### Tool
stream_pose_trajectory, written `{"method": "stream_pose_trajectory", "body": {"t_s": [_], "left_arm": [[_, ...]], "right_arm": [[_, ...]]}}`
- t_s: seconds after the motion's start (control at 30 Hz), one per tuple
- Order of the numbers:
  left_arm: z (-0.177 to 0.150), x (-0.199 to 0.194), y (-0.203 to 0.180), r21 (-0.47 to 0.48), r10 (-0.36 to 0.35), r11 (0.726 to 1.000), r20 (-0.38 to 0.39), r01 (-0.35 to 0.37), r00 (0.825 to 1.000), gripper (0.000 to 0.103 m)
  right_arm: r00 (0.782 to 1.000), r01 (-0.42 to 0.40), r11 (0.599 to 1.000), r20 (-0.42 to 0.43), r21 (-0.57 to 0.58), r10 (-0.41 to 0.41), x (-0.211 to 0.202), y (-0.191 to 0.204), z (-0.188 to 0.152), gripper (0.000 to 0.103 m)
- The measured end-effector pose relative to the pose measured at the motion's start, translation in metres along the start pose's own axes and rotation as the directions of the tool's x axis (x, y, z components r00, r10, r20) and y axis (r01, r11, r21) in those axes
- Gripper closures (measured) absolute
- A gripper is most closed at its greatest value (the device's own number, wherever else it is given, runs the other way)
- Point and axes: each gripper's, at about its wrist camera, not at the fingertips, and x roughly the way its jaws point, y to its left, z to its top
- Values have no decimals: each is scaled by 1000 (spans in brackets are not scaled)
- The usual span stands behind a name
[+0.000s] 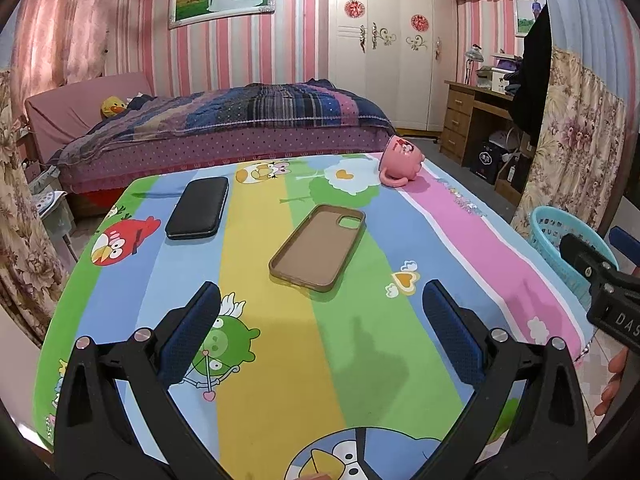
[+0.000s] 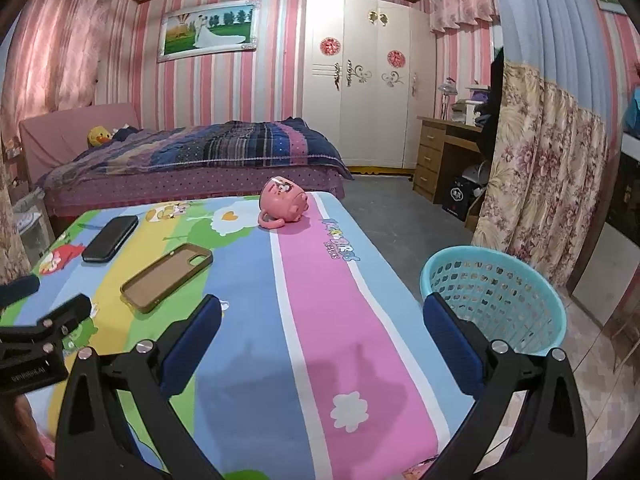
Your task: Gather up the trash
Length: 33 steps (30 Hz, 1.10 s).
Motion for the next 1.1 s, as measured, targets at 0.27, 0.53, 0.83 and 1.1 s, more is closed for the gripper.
{"method": "stream_pose_trajectory", "body": {"t_s": [0.27,0.53,0.83,1.1], "left_arm": [[0,3,-7,19,13,1000,-6,-13,1000,5],[-1,2,-11,32,12,999,-5,-12,1000,5],[-1,2,-11,32,2,999,-6,-1,1000,5],[0,0,-13,44,3,999,6,-3,1000,5]], "right_arm": [[999,51,998,15,-33,-51,-1,2,1,4],[999,50,998,5,-38,-49,0,4,2,4],[999,50,998,4,-43,-50,1,6,1,4],[999,51,998,2,-39,-51,1,6,0,4]]}}
